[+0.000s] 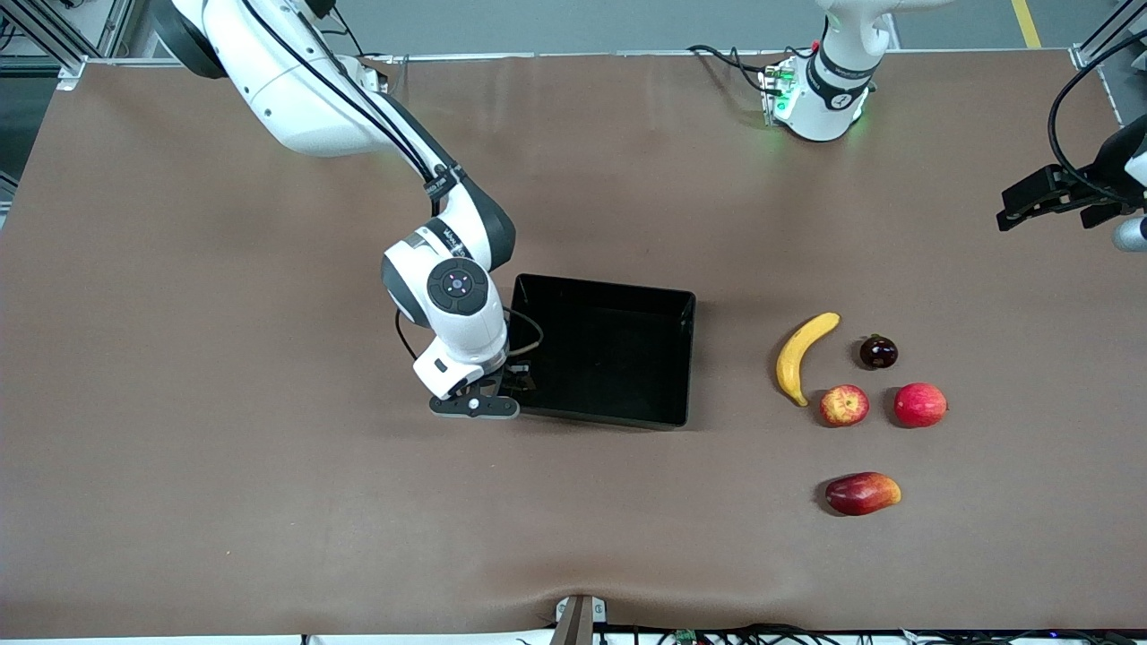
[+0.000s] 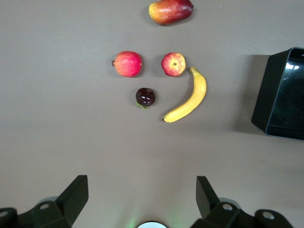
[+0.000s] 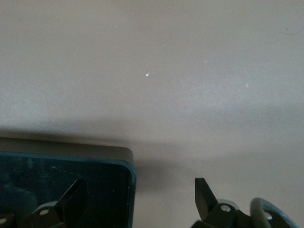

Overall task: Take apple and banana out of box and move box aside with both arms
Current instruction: 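Move the right gripper to the box rim and lower it, then grasp the box rim with the right gripper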

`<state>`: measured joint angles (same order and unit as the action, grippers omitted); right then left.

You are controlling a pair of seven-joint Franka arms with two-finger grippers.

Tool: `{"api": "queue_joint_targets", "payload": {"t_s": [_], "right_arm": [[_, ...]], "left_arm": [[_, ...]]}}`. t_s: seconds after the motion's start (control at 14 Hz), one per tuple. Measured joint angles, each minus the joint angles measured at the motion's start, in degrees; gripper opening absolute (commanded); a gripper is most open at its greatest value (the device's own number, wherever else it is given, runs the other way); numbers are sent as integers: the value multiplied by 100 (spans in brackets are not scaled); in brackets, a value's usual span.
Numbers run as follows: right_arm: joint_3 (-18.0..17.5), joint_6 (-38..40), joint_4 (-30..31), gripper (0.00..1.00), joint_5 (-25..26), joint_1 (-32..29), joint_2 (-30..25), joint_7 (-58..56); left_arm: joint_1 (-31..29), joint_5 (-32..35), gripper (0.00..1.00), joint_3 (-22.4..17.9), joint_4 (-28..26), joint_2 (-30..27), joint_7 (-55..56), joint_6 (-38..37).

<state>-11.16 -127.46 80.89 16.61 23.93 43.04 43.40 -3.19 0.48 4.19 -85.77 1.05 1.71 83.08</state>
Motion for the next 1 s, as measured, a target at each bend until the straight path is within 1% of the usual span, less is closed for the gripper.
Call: {"api": "queue_joint_targets", "payload": {"t_s": [0.21, 0.29, 0.43, 0.5, 0.71, 0.78, 0.86, 0.93, 1.0], "right_arm": [[-8, -50, 0, 100, 138, 3, 79, -13], [-9, -94, 0, 97, 175, 4, 114, -15], [-18, -239, 0, 75, 196, 18, 195, -27], [-20, -281, 1, 68, 206, 31, 229, -29], [-24, -308, 0, 54, 215, 58, 255, -29], [-26, -313, 0, 54, 215, 61, 255, -29], [-27, -316, 0, 51, 215, 64, 255, -29], [-27, -321, 0, 44, 215, 65, 255, -29], [-28, -325, -1, 40, 215, 66, 255, -30]], "left_arm": [[-3, 0, 100, -1, 0, 0, 0, 0], [-3, 0, 100, -1, 0, 0, 0, 0], [-4, 0, 100, -1, 0, 0, 0, 0], [-4, 0, 100, -1, 0, 0, 0, 0], [-2, 0, 100, -1, 0, 0, 0, 0], [0, 0, 100, 0, 0, 0, 0, 0], [1, 0, 100, 1, 0, 0, 0, 0], [2, 0, 100, 1, 0, 0, 0, 0], [2, 0, 100, 1, 0, 0, 0, 0]]}}
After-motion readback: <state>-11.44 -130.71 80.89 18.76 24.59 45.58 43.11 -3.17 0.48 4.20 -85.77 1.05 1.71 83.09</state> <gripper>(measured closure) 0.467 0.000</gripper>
